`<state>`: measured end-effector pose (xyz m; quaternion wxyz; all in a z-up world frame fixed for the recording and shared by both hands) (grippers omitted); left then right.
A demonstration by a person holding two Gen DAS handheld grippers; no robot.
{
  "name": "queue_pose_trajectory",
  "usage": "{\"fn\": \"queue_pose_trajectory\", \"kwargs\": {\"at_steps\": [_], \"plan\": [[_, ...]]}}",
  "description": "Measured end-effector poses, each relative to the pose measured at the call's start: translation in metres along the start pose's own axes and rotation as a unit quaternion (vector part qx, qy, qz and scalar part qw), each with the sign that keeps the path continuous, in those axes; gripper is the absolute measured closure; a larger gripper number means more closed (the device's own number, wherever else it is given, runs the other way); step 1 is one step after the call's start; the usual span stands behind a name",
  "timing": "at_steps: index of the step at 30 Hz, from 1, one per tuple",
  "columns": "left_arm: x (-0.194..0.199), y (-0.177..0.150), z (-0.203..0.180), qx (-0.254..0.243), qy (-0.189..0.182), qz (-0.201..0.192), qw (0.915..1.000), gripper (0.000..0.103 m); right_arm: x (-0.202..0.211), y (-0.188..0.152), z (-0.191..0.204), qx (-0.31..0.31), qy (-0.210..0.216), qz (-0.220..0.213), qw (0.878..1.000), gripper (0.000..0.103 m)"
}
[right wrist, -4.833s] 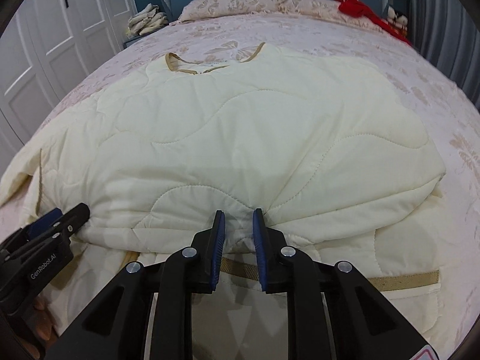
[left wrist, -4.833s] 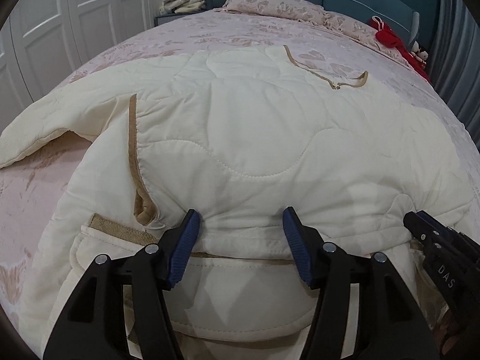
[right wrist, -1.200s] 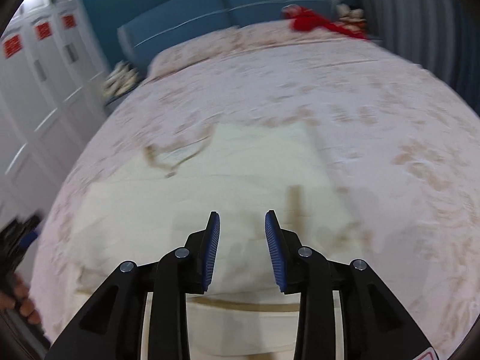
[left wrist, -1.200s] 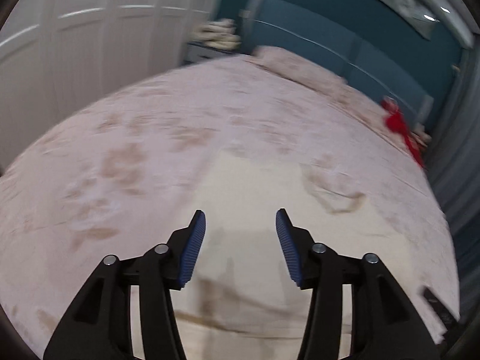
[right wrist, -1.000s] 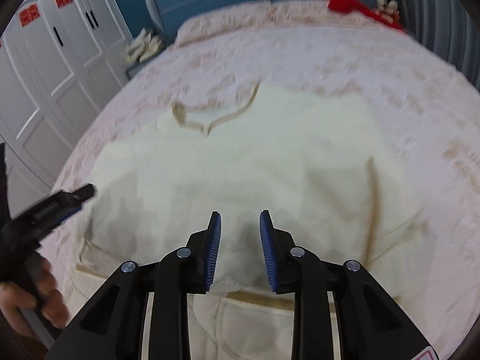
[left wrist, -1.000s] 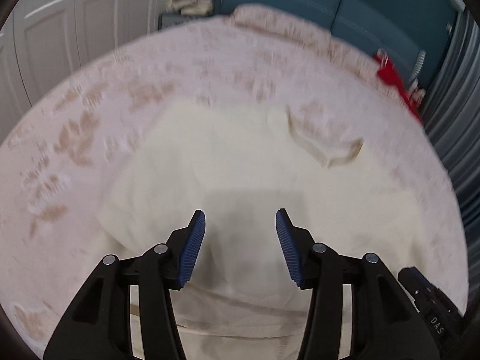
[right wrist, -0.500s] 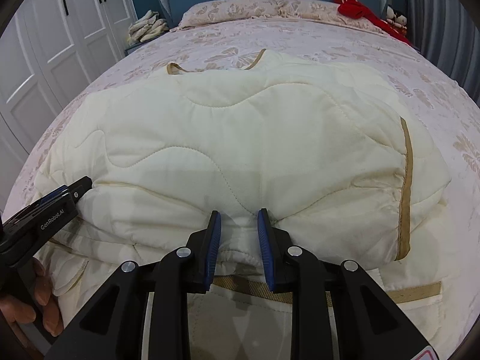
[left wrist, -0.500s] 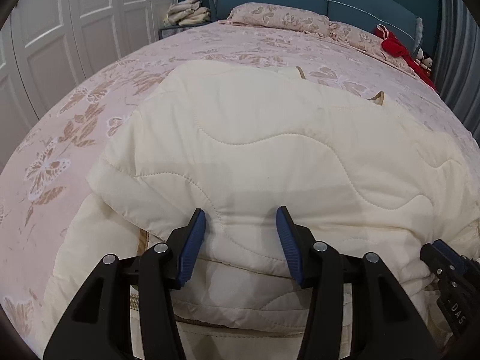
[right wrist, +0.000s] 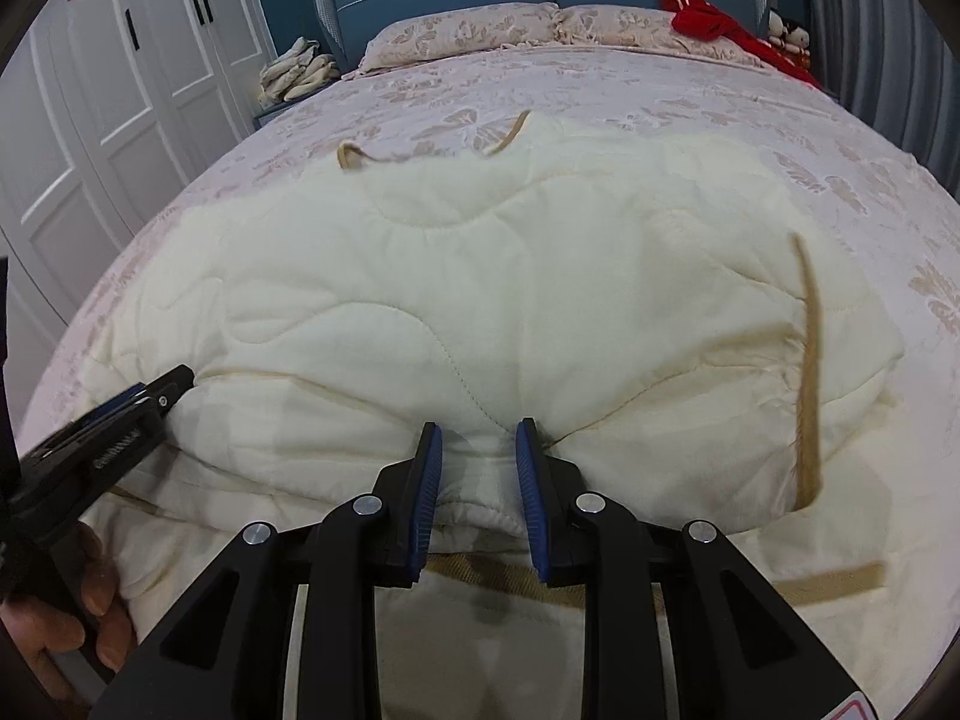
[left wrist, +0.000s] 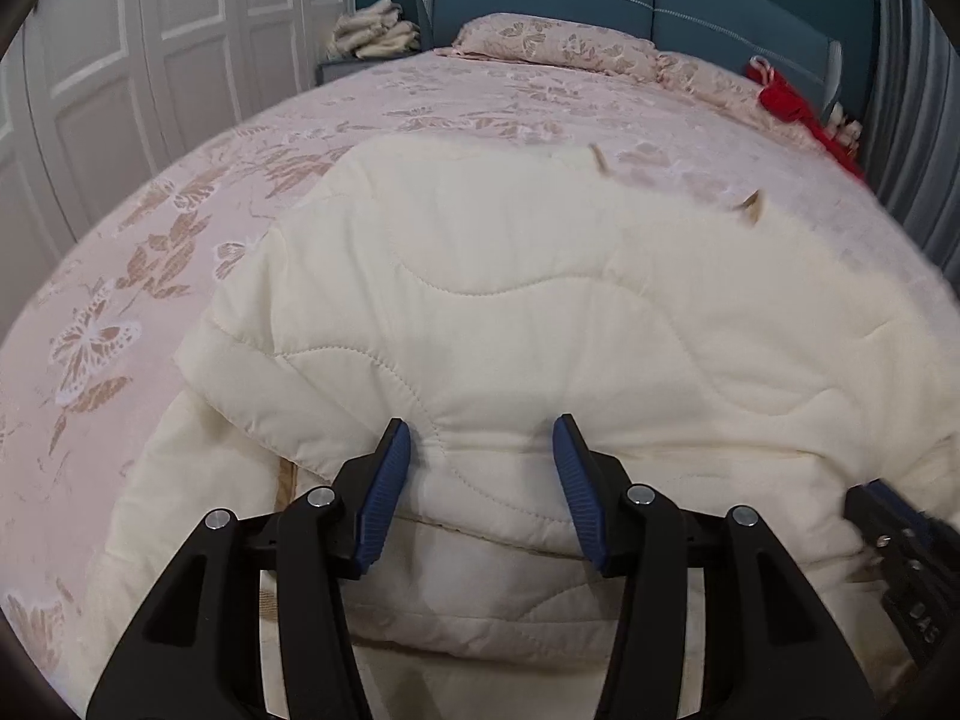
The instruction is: Fold large clothes
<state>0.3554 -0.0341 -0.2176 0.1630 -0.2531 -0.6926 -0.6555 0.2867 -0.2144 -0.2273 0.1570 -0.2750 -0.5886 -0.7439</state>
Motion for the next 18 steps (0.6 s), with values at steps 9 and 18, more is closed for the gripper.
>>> {"fn": "queue_pose_trajectory", "kwargs": {"at_steps": [9,18], "plan": [[-0.026,0.125,0.039,0.055,-0.017,-0.029,0.9979,0.042,-0.024,0.114,0.054,-0.03,0.077,-0.025,0.996,0.074],[-0.151,0.133,0.074,0.093,0.041,0.052,0.9934,0.042,-0.179,0.15,0.113,-0.04,0.099,0.049,0.993,0.044]]}}
Point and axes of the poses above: each gripper's, at about its wrist camera, not at the fingertips, and x roughly against the way its jaws point, z to its left, y to its top, the point moved 10 cm from there along -x, roughly the way its jaws point, and after that the axes turned 15 degrees about -z, right-handed, at the moved point
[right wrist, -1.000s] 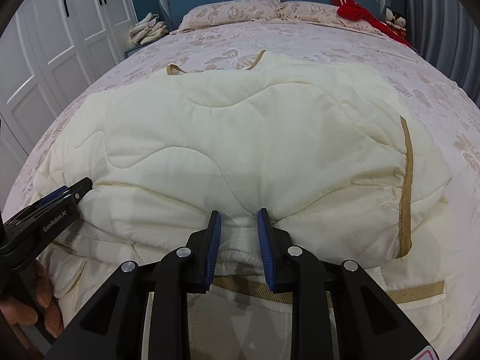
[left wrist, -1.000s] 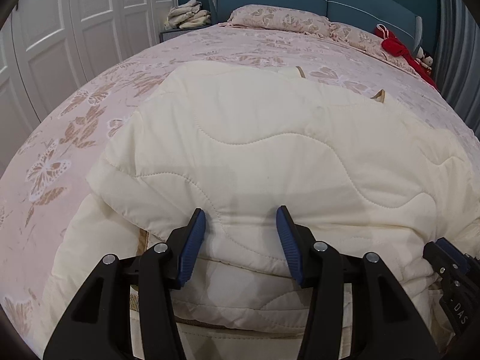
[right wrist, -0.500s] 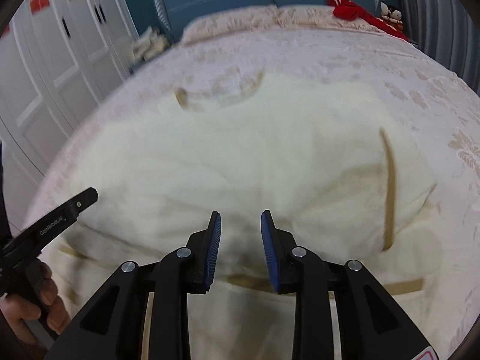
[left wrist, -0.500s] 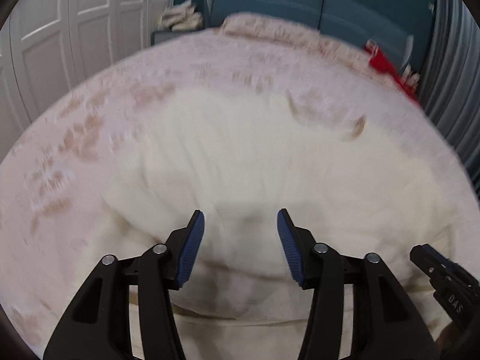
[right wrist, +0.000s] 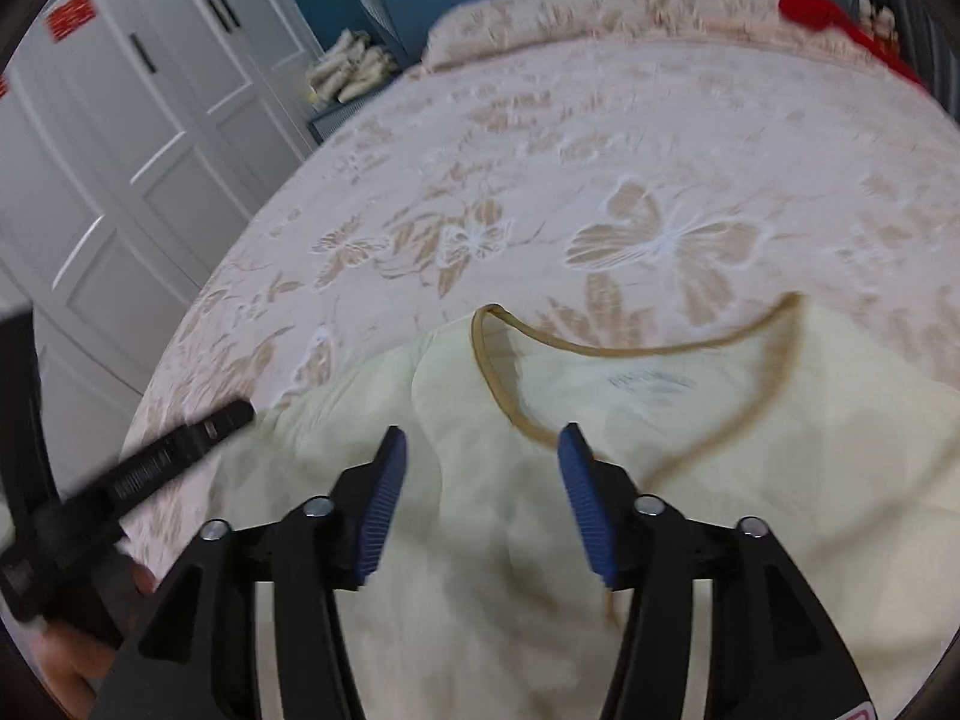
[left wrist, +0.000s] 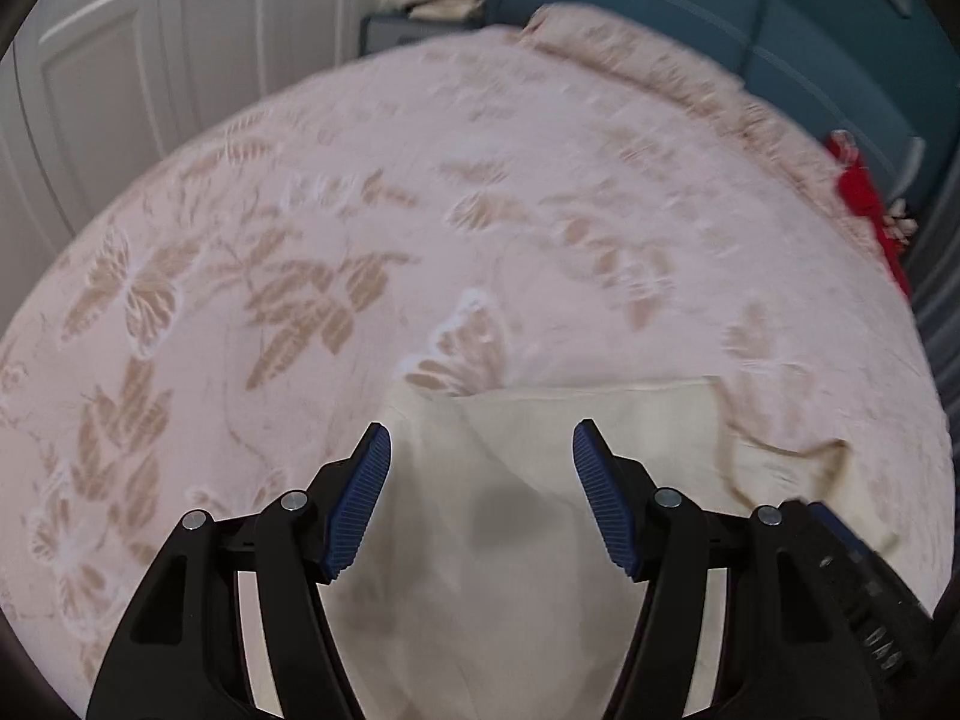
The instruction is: Fold large clothes
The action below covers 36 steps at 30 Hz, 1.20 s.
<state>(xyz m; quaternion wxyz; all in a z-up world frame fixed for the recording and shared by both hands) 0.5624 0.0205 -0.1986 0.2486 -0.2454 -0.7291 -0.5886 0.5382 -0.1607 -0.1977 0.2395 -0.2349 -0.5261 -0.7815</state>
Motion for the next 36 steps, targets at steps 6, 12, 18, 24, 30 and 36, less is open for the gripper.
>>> {"fn": "queue_pose_trajectory", "kwargs": {"at_steps": [6,12,18,24,30,36], "plan": [[-0.04,-0.033,0.022,0.013,0.016,0.004,0.9998,0.026,-0.056,-0.021,-0.011,-0.033,-0.009,0.036,0.999,0.038],[-0.033,-0.036,0.024,0.008,0.011,-0.045,0.9989,0.024,-0.047,-0.019,0.002,0.03,0.007,-0.015,0.999,0.101],[-0.034,-0.037,0.022,-0.006,0.022,-0.06,0.998,0.026,-0.056,-0.036,-0.012,0.017,-0.008,-0.01,1.0,0.102],[-0.041,-0.039,0.017,-0.038,0.05,-0.057,0.9965,0.024,-0.058,-0.036,-0.014,0.02,-0.013,-0.01,1.0,0.103],[-0.009,-0.018,0.017,-0.014,0.021,-0.055,0.9982,0.022,0.047,0.01,-0.063,-0.058,-0.03,-0.125,0.99,0.036],[0.046,-0.001,-0.09,-0.01,-0.133,-0.051,0.9898,0.006,0.111,0.021,-0.2,-0.126,-0.145,-0.145,0.971,0.035]]}}
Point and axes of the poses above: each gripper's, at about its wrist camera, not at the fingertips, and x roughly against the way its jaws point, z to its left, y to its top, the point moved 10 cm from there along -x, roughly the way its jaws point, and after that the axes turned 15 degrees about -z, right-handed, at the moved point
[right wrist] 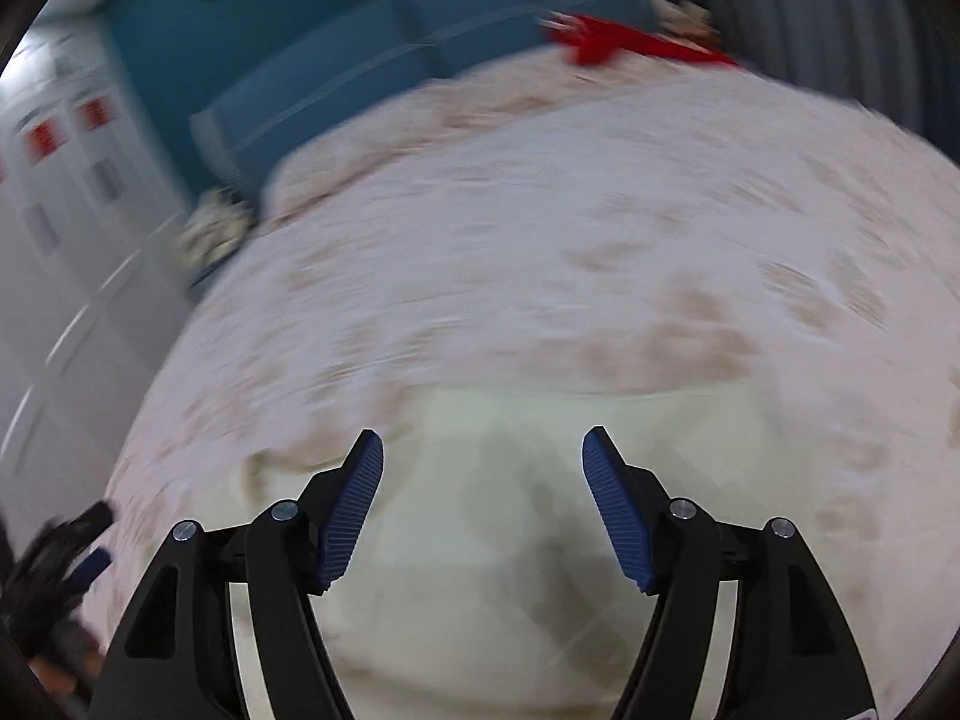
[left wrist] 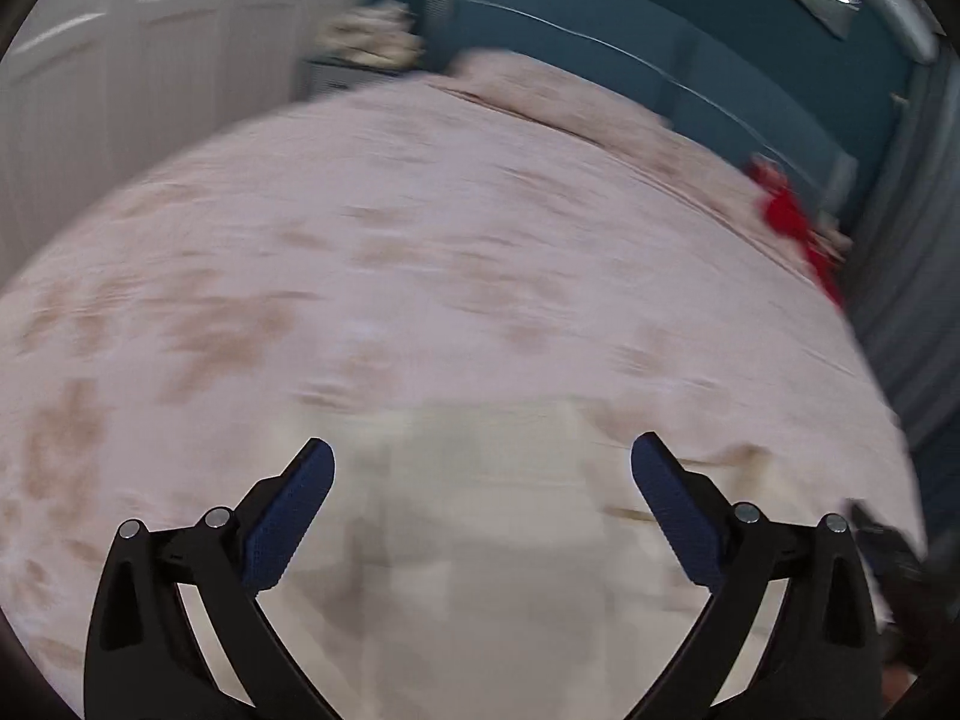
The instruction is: Fold large clothes
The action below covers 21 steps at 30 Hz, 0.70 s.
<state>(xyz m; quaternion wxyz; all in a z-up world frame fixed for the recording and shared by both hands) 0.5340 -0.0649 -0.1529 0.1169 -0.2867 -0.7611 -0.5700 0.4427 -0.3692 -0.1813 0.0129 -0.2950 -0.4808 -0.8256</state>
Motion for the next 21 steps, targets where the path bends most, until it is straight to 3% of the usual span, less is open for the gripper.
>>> {"fn": "queue_pose_trajectory", "kwargs": {"at_steps": [2,4,6,8,11,13,15,18,21], "plan": [[-0.015,-0.017,-0.052,-0.007,-0.047,0.041,0.998,0.006,-0.009,0.0,-0.026,-0.034,-0.012,0.018,0.999,0.039],[-0.03,-0.033,-0.097,-0.03,-0.072,0.059,0.9952,0.007,-0.02,-0.004,-0.046,-0.038,-0.022,0.033,0.998,0.055],[-0.045,-0.047,-0.129,-0.065,-0.072,0.058,0.9937,0.01,-0.029,-0.016,-0.055,-0.027,-0.028,0.049,0.998,0.077],[-0.062,-0.067,-0.15,-0.094,-0.071,0.076,0.9901,0.027,-0.033,-0.026,-0.061,-0.023,-0.025,0.057,0.998,0.088],[-0.088,-0.104,-0.163,-0.127,-0.067,0.123,0.982,0.042,-0.038,-0.037,-0.067,-0.027,-0.012,0.061,0.998,0.094],[-0.098,-0.121,-0.165,-0.149,-0.056,0.134,0.9781,0.044,-0.041,-0.039,-0.067,-0.032,-0.007,0.061,0.998,0.097],[-0.102,-0.126,-0.16,-0.159,-0.05,0.121,0.9785,0.045,-0.045,-0.039,-0.068,-0.034,-0.009,0.061,0.998,0.103],[-0.104,-0.127,-0.155,-0.174,-0.037,0.104,0.9786,0.048,-0.047,-0.039,-0.074,-0.054,-0.014,0.061,0.997,0.103],[-0.102,-0.126,-0.153,-0.178,-0.025,0.096,0.979,0.048,-0.048,-0.038,-0.071,-0.029,-0.038,0.06,0.997,0.103]]}}
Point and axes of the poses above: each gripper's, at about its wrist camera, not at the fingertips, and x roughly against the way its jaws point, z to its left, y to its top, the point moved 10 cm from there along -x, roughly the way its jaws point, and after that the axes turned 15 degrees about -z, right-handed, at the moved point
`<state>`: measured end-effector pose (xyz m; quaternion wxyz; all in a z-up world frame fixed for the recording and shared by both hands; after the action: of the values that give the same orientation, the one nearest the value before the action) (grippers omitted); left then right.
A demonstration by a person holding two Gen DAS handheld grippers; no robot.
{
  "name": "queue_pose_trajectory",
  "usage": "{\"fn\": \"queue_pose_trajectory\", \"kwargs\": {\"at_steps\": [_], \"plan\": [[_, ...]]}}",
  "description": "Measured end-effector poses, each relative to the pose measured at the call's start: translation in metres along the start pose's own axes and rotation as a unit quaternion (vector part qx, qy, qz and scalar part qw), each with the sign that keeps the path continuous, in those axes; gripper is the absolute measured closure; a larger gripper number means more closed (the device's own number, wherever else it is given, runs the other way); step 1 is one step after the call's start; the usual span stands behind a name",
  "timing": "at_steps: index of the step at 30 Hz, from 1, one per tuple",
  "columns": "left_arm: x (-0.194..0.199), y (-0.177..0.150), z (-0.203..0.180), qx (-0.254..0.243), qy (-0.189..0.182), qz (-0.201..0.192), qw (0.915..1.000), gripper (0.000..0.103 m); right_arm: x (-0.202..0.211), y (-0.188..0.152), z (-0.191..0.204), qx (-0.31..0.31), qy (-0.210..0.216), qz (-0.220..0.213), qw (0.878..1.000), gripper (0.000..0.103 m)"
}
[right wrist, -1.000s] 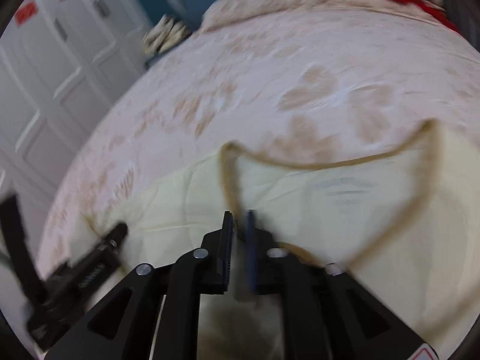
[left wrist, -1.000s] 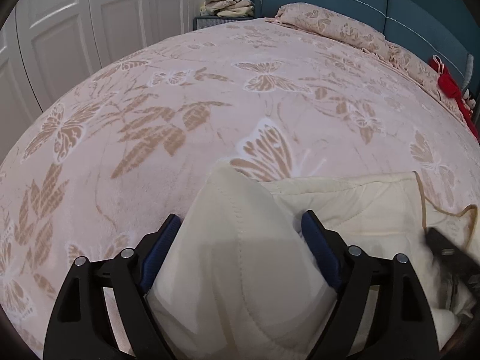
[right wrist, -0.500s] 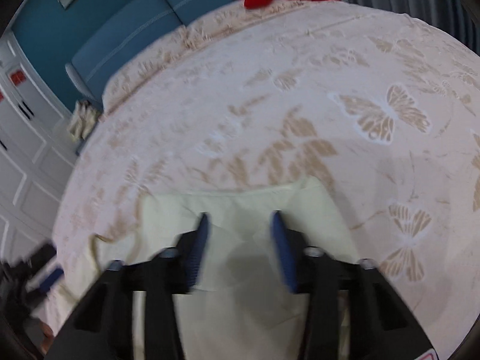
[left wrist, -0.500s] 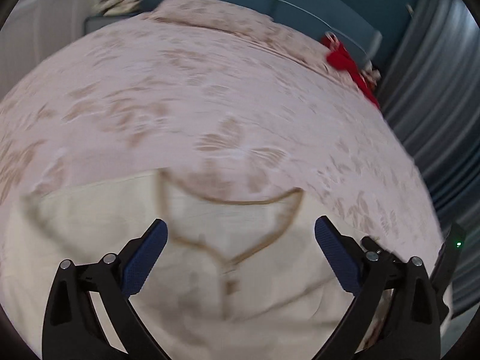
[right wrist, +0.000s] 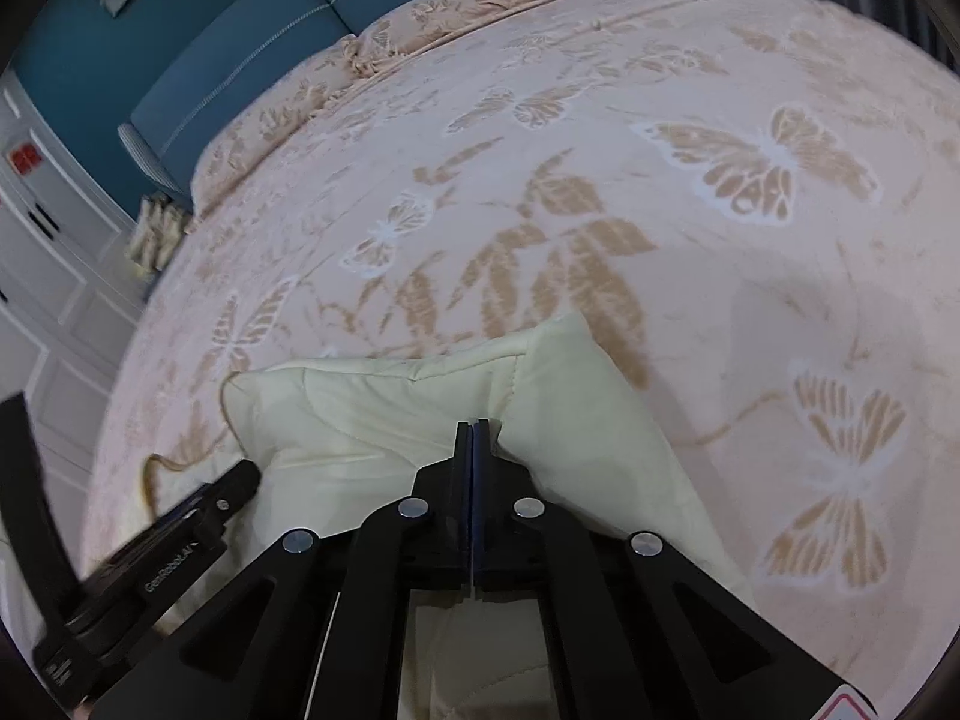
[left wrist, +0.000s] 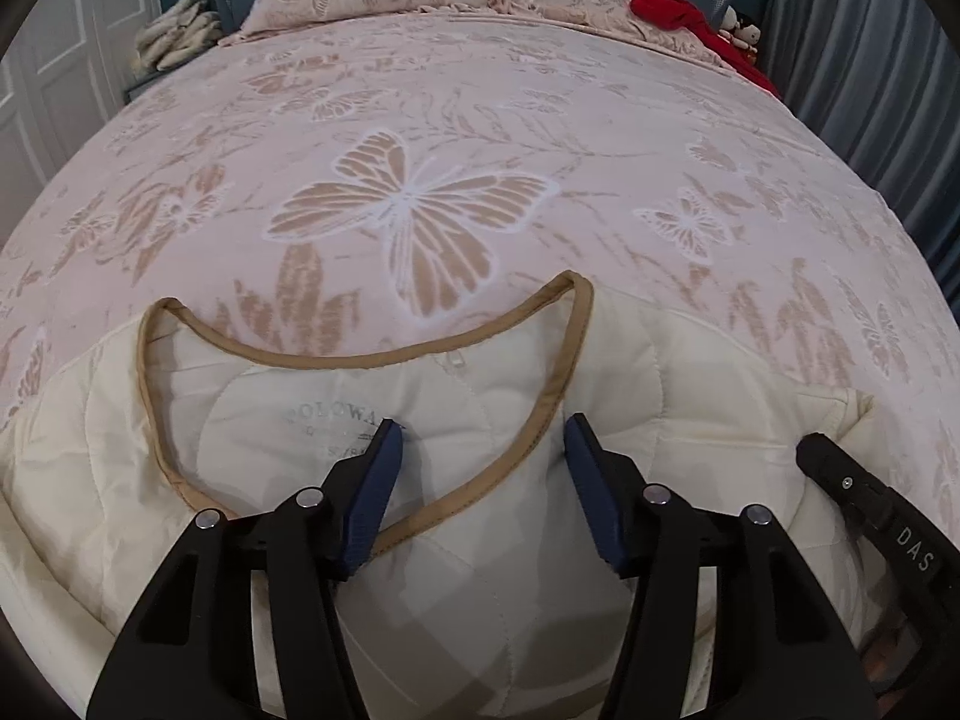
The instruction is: Fold large clothes
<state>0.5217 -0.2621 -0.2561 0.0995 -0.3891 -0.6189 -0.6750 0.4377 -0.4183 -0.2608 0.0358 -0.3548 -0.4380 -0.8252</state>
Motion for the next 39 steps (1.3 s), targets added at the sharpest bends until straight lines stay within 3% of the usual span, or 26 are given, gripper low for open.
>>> {"fn": "queue_pose_trajectory", "kwargs": {"at_steps": [2,3,4,5,7,9,11,14,19,39], "plan": [[0.014,0.01,0.008,0.005,0.018,-0.011,0.9998,0.048,0.011,0.008,0.006,0.031,-0.032,-0.011,0.999,0.103],[0.025,0.018,0.014,0.013,0.018,-0.028,0.9994,0.049,0.02,0.013,0.009,0.041,-0.038,-0.024,0.998,0.097],[0.04,0.026,0.022,0.022,0.013,-0.05,0.9984,0.043,0.032,0.02,0.019,0.049,-0.03,-0.044,0.997,0.091],[0.059,0.036,0.036,0.031,0.008,-0.076,0.9966,0.031,0.045,0.028,0.032,0.056,-0.014,-0.065,0.996,0.089],[0.076,0.045,0.066,0.036,0.027,-0.096,0.9944,0.019,0.061,0.033,0.07,0.088,0.03,-0.077,0.993,0.089],[0.07,0.042,0.105,0.042,0.061,-0.074,0.9945,0.019,0.054,0.017,0.118,0.118,0.09,-0.034,0.988,0.081],[0.057,0.035,0.13,0.056,0.082,-0.052,0.9937,0.025,0.042,-0.003,0.146,0.129,0.121,-0.001,0.984,0.077],[0.038,0.015,0.142,0.057,0.091,-0.023,0.9939,0.033,0.013,-0.034,0.175,0.18,0.114,0.021,0.977,0.077],[0.025,-0.003,0.138,0.02,0.119,-0.029,0.9922,0.031,-0.019,-0.067,0.167,0.204,0.094,0.053,0.973,0.08],[0.018,-0.006,0.142,0.008,0.146,-0.057,0.9876,0.025,-0.028,-0.072,0.168,0.23,0.07,0.014,0.971,0.084]]}}
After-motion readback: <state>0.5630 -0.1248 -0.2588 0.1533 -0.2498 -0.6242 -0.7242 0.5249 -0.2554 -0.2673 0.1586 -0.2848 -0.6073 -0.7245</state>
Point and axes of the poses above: each gripper's, at about its wrist camera, not at the fingertips, and x roughly against the way its jaws point, z to its left, y to its top, the point moved 10 cm from there along -x, roughly the way its jaws point, and after that the axes turned 15 degrees about -z, right-handed, at the moved point
